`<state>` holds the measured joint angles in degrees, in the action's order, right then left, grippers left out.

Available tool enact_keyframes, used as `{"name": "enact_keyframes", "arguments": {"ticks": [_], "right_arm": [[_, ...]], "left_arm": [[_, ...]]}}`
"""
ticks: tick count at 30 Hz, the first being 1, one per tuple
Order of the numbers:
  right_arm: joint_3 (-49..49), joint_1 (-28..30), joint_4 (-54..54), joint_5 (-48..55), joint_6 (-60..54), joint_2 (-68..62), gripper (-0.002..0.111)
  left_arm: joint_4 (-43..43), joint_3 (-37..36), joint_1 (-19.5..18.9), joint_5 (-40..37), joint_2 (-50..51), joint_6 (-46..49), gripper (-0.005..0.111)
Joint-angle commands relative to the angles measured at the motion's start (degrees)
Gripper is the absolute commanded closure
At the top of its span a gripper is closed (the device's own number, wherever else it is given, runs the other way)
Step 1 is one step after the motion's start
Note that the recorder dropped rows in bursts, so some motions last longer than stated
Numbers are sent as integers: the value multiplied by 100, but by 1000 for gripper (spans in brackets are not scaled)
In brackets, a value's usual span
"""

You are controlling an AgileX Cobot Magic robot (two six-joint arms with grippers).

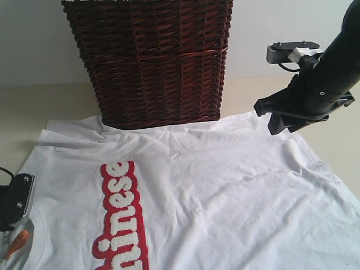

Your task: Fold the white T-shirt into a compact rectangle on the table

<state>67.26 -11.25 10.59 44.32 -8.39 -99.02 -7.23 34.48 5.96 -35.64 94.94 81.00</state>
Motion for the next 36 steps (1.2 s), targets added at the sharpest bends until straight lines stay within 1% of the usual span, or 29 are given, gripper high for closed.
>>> {"name": "enact_keyframes", "arguments": {"ticks": [1, 6, 10, 16, 19, 26, 29, 33, 36], "right_arm": [[5, -5, -19, -54, -50, 30, 69], [5, -5, -19, -54, -50, 30, 69], [5, -5, -19, -54, -50, 30, 69], [5, -5, -19, -54, -50, 30, 69], [5, -5, -60, -52, -46, 30, 69], [5, -5, -173, -52, -46, 30, 69], [5, -5, -189, -52, -46, 30, 69], [5, -5, -290, -52, -46, 30, 69], [5, -5, -302, -52, -46, 30, 69]], "left_arm": [[-152, -31, -16, -187, 128, 64, 13], [-123, -31, -16, -58, 237, 110, 13], [-80, -31, -76, 176, 523, 148, 13], [545, 51, -238, 207, 775, 119, 13], [597, 293, -410, 164, 775, 119, 13], [795, 579, -1146, 201, 775, 301, 13], [835, 703, -1388, 308, 775, 388, 13], [835, 819, -1414, 334, 775, 992, 13], [835, 819, -1400, 426, 775, 1272, 13]]}}
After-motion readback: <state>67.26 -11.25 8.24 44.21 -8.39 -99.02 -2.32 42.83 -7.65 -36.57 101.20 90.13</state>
